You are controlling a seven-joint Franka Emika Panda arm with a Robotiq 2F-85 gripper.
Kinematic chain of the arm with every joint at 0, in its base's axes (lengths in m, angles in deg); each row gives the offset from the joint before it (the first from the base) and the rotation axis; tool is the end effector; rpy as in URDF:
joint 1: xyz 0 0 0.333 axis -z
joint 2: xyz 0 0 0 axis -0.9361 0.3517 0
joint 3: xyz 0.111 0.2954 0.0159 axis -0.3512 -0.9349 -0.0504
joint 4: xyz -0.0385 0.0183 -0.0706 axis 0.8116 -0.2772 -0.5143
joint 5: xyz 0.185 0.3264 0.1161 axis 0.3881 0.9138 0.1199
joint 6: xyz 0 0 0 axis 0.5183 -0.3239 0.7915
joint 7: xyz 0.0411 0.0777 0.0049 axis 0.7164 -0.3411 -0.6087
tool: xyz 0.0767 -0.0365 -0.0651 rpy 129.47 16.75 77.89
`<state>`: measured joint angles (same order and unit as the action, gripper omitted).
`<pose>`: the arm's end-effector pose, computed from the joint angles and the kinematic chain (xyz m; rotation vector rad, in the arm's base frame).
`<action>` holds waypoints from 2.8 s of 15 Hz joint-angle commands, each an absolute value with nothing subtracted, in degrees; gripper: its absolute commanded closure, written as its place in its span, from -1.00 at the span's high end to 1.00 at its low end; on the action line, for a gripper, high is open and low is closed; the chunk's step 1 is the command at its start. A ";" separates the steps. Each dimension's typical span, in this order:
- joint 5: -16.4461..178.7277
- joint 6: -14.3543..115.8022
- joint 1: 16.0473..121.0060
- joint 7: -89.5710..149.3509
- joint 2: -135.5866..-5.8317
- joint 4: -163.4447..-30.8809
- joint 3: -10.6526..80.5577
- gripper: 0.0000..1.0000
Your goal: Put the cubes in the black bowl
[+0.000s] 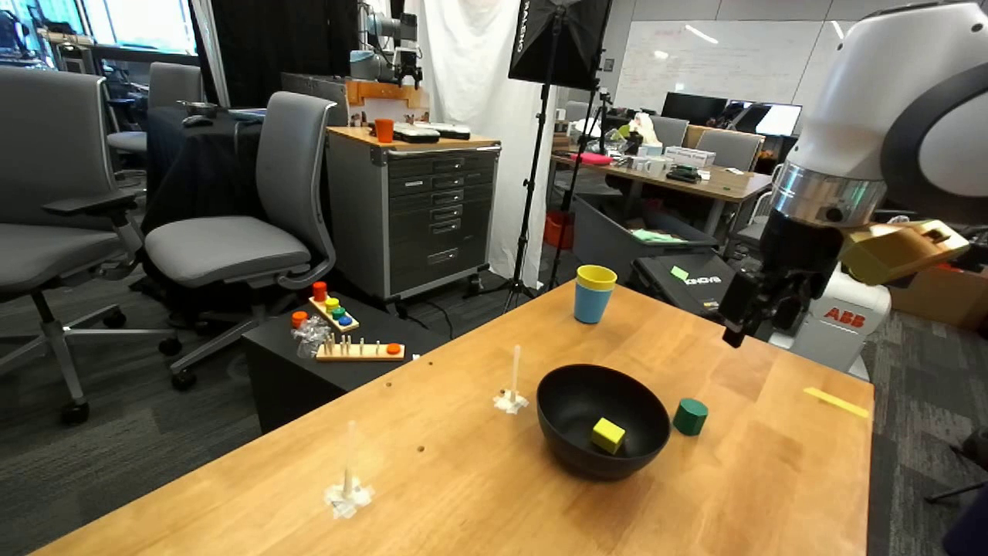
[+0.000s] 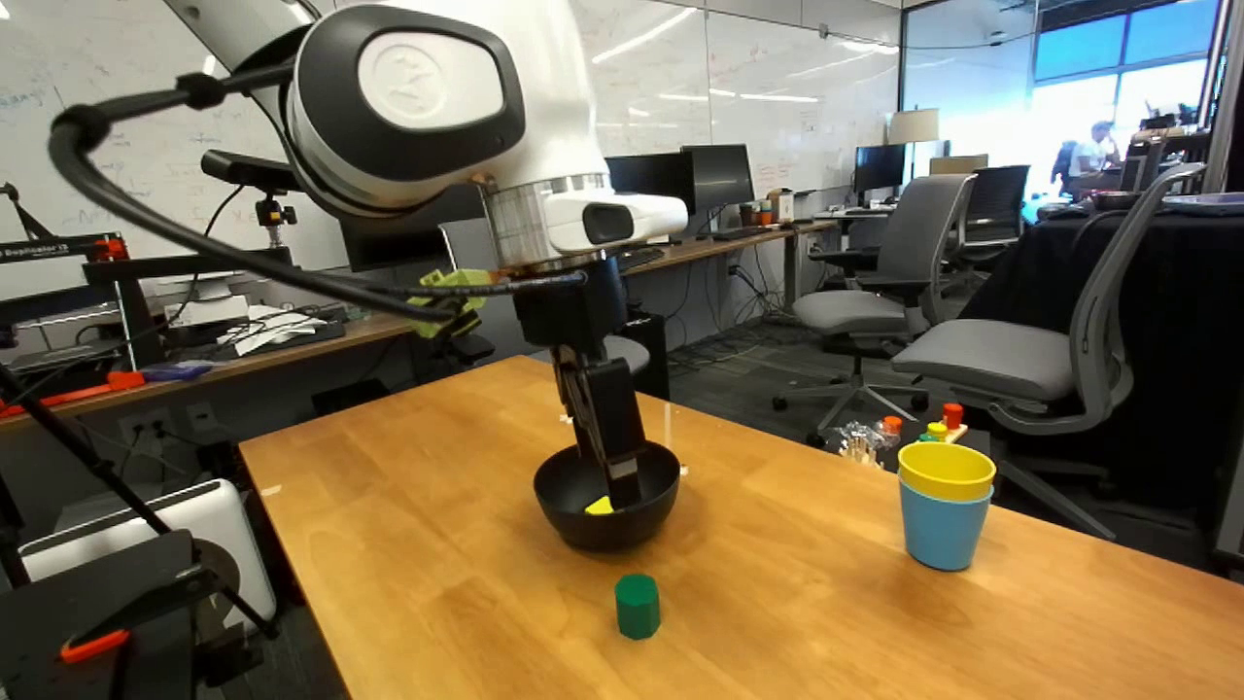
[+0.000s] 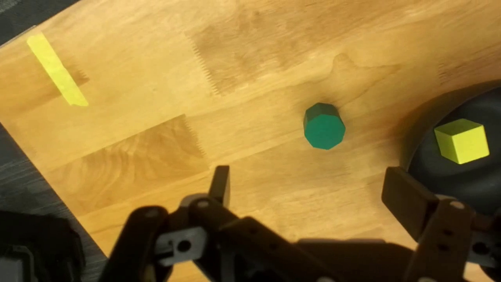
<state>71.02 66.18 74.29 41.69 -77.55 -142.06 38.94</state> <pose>0.4940 -0.1081 0.2524 2.9638 -0.4676 0.0869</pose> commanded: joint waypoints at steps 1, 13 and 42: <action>72.39 69.22 73.88 41.40 -73.39 -140.36 39.35 1.00; 78.63 75.04 72.80 36.71 -60.72 -134.26 37.82 1.00; 79.33 74.88 71.47 34.86 -55.54 -131.08 39.14 -0.62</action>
